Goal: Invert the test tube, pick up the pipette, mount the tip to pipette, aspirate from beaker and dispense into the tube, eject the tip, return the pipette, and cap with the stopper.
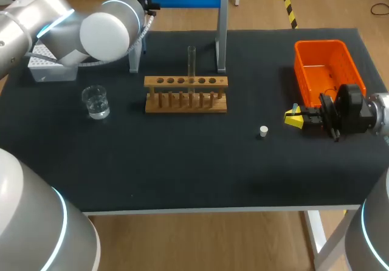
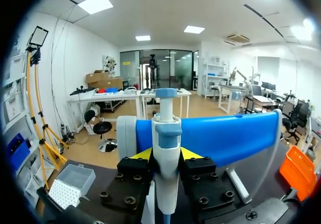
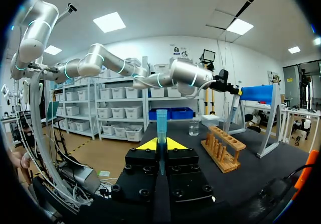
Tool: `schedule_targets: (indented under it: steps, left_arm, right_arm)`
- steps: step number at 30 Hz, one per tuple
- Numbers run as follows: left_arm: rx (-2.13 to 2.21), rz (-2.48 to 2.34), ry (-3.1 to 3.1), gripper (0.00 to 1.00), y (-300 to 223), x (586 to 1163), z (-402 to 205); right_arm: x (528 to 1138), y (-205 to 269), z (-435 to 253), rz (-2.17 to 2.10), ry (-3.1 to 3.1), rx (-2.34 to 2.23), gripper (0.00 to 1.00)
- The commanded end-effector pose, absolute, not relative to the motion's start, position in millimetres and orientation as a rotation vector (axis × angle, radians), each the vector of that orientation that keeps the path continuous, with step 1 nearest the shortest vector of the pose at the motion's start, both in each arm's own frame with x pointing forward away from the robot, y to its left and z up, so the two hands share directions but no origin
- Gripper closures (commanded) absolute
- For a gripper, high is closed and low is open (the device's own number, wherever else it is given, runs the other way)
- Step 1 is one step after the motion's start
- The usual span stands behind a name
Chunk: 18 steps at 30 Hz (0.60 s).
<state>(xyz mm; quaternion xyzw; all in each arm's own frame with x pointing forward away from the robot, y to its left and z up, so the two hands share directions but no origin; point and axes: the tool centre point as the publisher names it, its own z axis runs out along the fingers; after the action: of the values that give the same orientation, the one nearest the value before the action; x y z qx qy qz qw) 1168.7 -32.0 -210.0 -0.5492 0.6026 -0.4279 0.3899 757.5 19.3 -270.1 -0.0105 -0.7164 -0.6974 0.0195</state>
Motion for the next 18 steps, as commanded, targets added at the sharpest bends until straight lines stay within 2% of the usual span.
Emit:
schedule_targets:
  steps: [1, 18]
  left_arm:
    - [-1.394, -1.085, 1.525, 1.00, -31.9, 1166.7, -201.7]
    - [-1.286, -1.087, 1.611, 1.00, -41.4, 1135.5, -145.1]
  right_arm:
    - [757.1, 18.4, -270.2, -2.163, -2.223, -0.031, 1.00]
    - [757.1, 18.4, -270.2, -2.163, -2.223, -0.031, 1.00]
